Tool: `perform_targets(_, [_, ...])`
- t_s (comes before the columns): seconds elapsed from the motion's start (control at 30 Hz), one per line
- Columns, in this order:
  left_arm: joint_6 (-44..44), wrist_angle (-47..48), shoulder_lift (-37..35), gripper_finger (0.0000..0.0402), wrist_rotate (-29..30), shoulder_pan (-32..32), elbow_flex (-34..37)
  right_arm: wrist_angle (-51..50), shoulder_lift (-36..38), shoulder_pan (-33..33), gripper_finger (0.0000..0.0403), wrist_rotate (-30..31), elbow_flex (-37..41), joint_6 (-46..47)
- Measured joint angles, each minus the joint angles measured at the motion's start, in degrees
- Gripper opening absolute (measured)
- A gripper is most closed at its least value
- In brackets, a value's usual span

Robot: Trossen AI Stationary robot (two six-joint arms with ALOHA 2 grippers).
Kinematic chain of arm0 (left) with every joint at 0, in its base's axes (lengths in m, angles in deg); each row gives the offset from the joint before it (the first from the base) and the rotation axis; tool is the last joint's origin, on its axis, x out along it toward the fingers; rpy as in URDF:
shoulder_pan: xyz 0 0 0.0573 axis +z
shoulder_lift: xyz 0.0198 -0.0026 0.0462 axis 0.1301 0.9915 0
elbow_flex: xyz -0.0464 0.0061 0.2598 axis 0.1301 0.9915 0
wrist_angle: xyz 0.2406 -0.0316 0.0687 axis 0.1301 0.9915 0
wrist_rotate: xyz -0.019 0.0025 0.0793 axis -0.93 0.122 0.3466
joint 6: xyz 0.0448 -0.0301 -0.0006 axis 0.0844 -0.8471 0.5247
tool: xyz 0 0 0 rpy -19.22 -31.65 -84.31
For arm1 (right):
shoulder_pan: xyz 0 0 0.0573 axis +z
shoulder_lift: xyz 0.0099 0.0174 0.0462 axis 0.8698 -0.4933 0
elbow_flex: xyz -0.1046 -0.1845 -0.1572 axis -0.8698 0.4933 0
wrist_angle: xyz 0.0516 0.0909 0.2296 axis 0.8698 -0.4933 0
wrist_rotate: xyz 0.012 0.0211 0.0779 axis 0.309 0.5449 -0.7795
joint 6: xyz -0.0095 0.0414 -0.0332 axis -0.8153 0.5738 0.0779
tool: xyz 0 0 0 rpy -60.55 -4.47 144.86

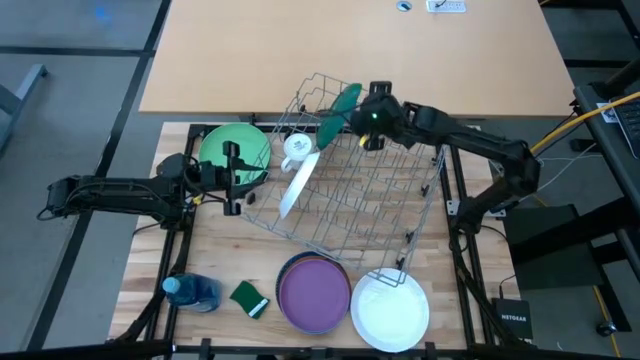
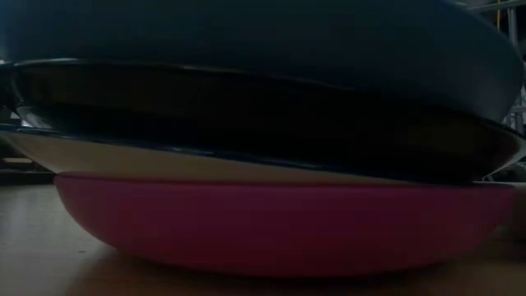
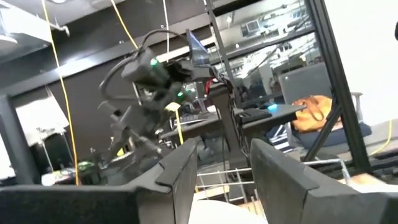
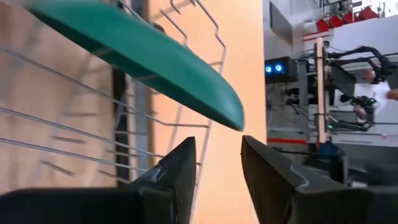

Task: Sort dishes
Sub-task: Put the green plate in the dish rack

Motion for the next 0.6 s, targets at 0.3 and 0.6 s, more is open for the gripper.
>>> perform_targets(0.3, [-5.9, 0.0, 0.0, 0.0141, 0.0, 0.0, 0.0, -6.8, 0.9, 10.3, 0.0131, -0.1, 0.0, 13.4])
perform_targets(0.6, [-20.0, -0.2, -2.3, 0.0141, 8.4, 1.3, 0.0, -11.4, 0.9, 21.1, 0.0131, -2.2, 0.0, 26.4])
